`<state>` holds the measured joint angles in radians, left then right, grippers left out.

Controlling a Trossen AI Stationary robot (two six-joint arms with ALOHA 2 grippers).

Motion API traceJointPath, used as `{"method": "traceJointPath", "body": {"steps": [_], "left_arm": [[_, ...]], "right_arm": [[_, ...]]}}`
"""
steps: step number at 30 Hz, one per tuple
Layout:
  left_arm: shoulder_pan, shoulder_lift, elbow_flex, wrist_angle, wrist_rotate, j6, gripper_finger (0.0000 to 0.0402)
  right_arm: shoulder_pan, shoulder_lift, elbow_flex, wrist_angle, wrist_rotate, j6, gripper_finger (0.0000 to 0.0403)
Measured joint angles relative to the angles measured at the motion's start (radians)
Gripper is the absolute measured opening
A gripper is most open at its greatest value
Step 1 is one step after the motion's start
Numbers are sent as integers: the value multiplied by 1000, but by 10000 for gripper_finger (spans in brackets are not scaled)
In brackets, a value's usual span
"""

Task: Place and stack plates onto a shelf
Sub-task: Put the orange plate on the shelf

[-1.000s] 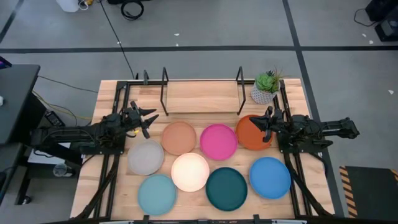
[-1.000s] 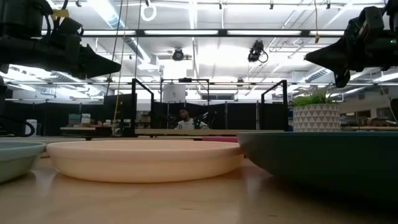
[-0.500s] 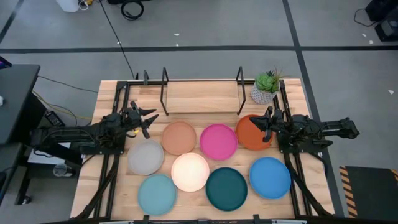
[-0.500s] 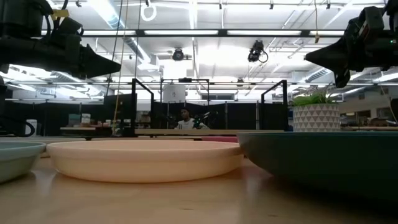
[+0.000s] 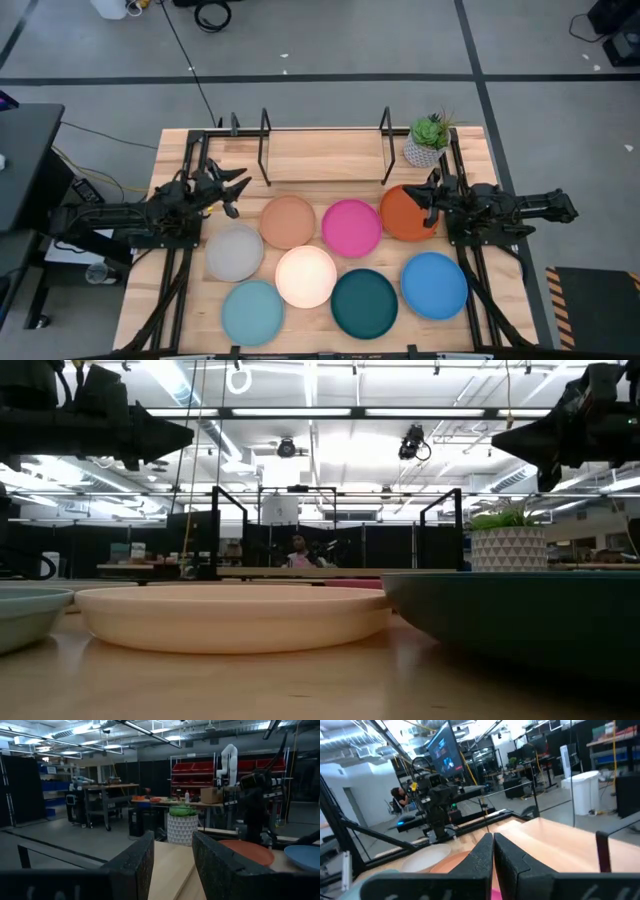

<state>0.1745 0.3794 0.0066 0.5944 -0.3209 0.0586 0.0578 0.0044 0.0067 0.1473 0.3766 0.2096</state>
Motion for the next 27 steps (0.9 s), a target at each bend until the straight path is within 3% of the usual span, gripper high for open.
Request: {"method": "traceJointPath", "body": {"steps": [8,11,16,20,27], "left_arm": [[0,0,0,-1,33,-4,141],[0,0,0,-10,44,-69,141],[0,4,0,-38,217,-124,141],[-1,32,0,12,346,-81,141],[0,97,0,127,351,12,141]], "right_arm": [[0,0,0,114,128,-98,20],[-1,0,0,153,154,-101,20],[-1,19,18,112,130,-146,20],[-2,94,73,46,129,-160,20],[-2,325,137,13,127,-135,20]]}}
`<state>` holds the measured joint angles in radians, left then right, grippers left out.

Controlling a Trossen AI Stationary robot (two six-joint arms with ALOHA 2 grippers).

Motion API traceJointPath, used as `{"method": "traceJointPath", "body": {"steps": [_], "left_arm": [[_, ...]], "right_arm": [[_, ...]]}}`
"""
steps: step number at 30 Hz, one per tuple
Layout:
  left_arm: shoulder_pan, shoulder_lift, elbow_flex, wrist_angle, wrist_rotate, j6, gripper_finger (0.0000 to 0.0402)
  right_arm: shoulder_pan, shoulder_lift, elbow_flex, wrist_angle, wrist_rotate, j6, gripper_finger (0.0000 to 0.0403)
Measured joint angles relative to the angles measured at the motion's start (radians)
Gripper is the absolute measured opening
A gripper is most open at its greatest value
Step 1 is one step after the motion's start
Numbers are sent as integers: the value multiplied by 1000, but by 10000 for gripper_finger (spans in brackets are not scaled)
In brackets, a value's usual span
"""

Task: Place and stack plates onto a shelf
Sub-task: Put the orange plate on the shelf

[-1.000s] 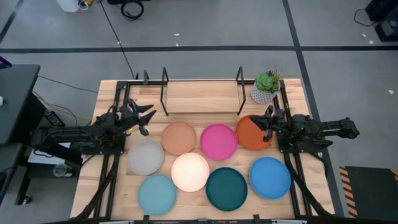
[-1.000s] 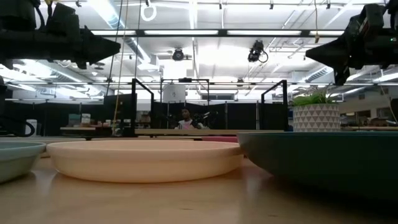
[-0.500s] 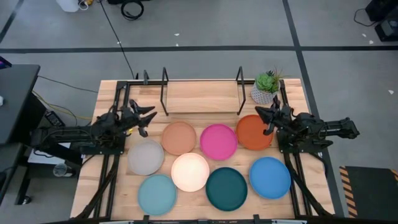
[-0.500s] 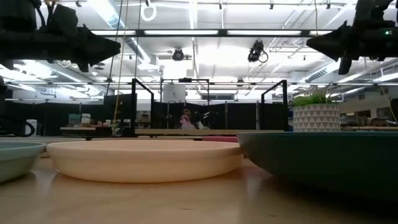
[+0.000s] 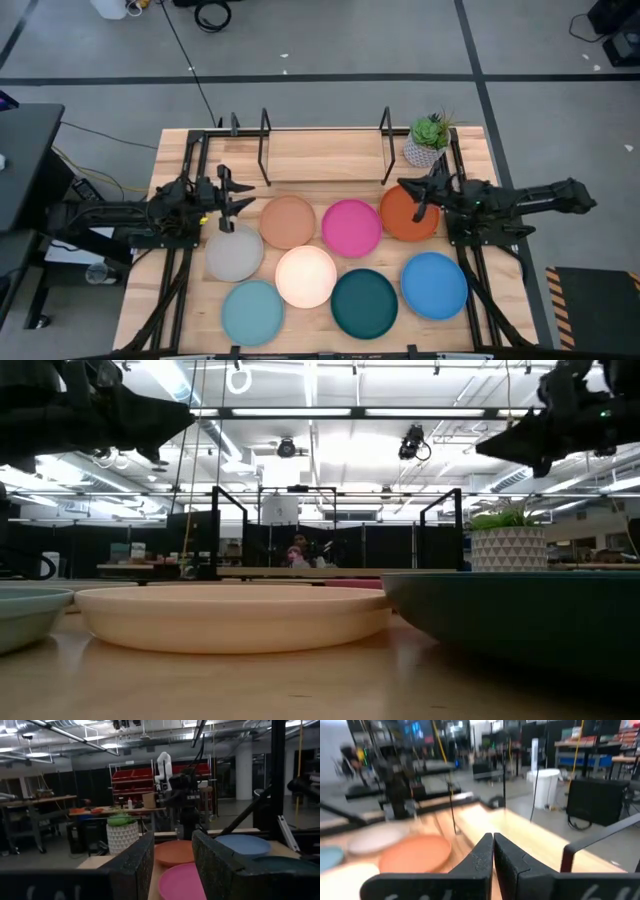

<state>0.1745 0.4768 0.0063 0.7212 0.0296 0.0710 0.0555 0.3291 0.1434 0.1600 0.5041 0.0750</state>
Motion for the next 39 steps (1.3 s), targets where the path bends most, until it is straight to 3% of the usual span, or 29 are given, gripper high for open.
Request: {"method": "traceJointPath", "body": {"steps": [8,14,23,31,39], "left_arm": [[0,45,0,61,-1,27,141],[0,61,0,76,-2,28,141],[0,60,0,70,-2,27,141],[0,60,0,70,-13,30,141],[1,60,0,66,-77,31,141]], "right_arm": [[0,308,116,-12,-2,19,20],[0,519,301,-270,-78,41,31],[0,799,623,-765,-149,146,125],[2,982,782,-1097,-287,365,211],[7,1166,851,-1219,-415,421,225]]}}
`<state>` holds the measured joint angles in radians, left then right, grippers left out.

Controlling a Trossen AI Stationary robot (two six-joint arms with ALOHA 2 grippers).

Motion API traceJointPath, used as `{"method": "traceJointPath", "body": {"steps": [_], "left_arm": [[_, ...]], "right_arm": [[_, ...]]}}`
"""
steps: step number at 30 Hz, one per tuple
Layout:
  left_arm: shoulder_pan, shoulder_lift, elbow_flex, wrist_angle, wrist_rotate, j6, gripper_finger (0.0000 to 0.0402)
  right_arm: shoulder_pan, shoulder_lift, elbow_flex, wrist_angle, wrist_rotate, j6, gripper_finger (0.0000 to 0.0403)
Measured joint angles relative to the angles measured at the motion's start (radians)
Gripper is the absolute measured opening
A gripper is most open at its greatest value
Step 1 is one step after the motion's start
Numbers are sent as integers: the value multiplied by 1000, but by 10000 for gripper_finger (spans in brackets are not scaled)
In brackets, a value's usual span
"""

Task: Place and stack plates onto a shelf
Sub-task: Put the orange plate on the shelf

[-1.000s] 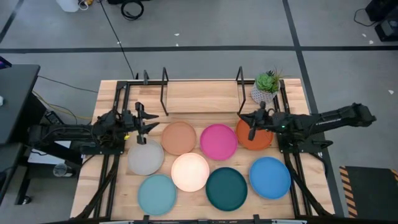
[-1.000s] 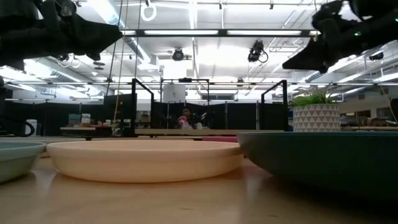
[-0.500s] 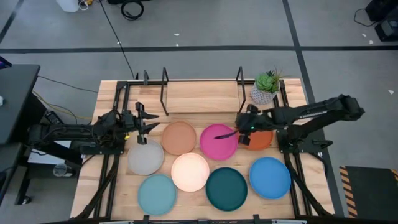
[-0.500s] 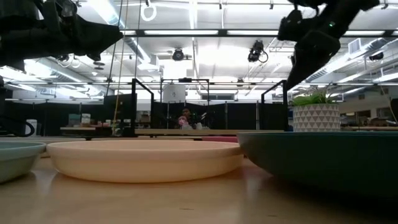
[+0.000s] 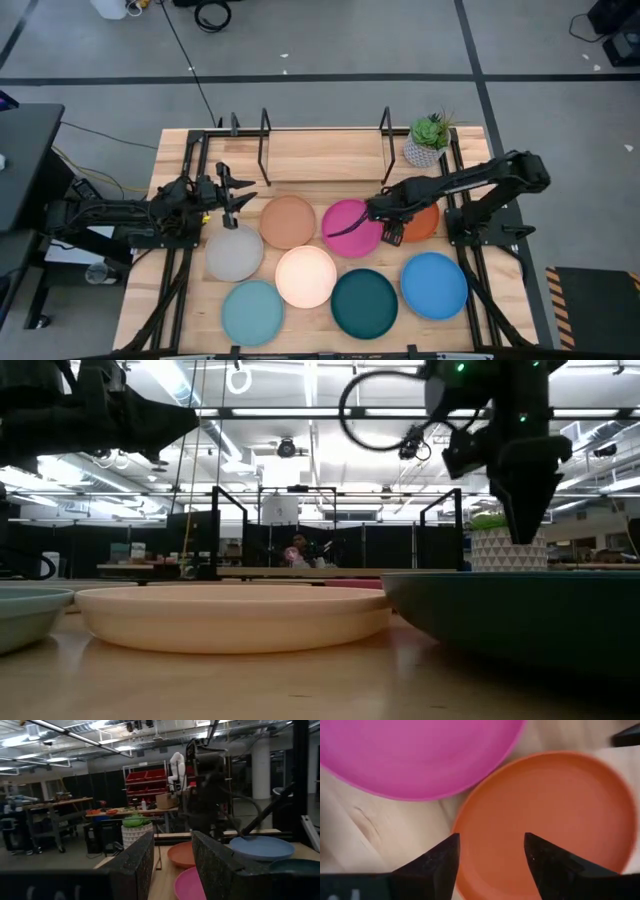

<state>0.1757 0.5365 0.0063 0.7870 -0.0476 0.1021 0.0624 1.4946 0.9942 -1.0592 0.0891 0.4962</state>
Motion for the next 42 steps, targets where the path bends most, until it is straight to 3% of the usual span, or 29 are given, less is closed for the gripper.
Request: {"method": "traceJointPath", "body": {"steps": [15,24,37,42], "left_arm": [[0,0,0,7,-38,63,141],[0,0,0,9,-38,67,141],[0,0,0,9,-38,67,141],[0,0,0,9,-38,67,141]], "right_arm": [[22,272,117,-80,-163,46,182],[12,286,85,-83,-156,70,144],[-13,287,39,-85,-186,67,15],[-13,282,44,-148,-213,66,18]]}}
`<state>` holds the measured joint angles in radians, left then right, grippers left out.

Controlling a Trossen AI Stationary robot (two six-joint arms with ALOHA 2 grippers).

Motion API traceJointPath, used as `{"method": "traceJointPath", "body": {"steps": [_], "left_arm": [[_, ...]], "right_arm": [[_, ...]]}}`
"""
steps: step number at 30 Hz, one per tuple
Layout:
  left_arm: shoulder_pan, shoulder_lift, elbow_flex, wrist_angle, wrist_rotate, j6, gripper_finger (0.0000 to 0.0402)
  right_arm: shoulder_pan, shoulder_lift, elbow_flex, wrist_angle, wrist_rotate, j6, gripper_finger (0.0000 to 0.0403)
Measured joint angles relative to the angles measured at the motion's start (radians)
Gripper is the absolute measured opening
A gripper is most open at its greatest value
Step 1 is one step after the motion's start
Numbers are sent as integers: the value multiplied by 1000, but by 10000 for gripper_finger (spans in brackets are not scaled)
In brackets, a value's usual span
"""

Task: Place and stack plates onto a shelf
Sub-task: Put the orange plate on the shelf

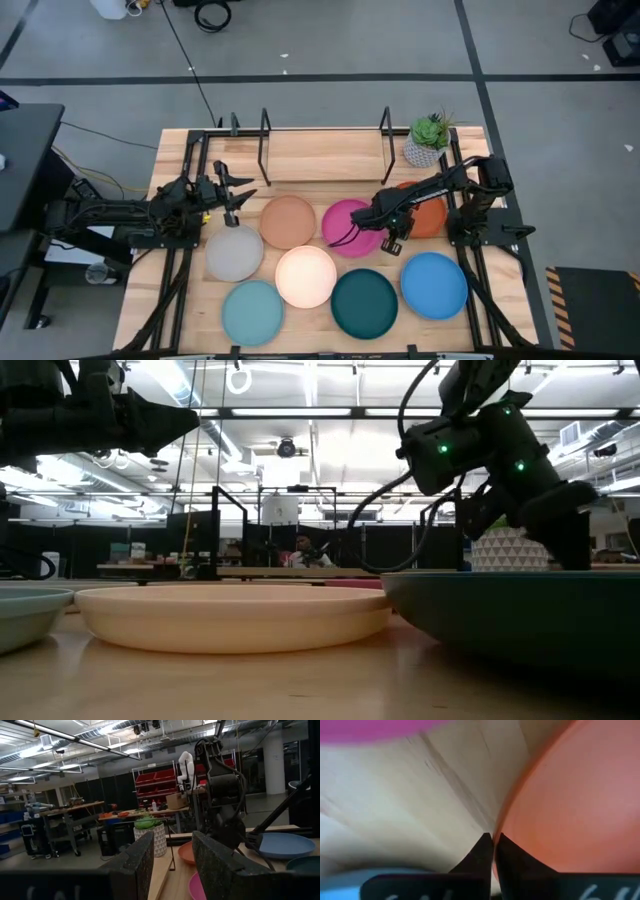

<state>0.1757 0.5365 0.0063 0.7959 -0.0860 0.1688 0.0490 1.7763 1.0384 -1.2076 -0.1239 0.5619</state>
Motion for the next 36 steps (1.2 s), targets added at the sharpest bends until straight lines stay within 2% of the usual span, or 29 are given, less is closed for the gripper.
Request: {"method": "traceJointPath", "body": {"steps": [5,13,21,26,31,36], "left_arm": [[0,0,0,0,0,0,141],[0,0,0,-3,0,0,141],[0,0,0,-2,1,-35,141],[0,0,0,-12,1,-95,141],[0,0,0,-44,1,-181,141],[0,0,0,-72,2,-270,141]], "right_arm": [[14,-2,83,-130,-12,3,25],[71,-3,313,-232,-13,-42,21],[127,-4,532,-162,36,-207,23],[122,-4,572,-61,197,-409,22],[66,3,572,-56,389,-598,22],[-21,4,523,-42,420,-809,21]]}}
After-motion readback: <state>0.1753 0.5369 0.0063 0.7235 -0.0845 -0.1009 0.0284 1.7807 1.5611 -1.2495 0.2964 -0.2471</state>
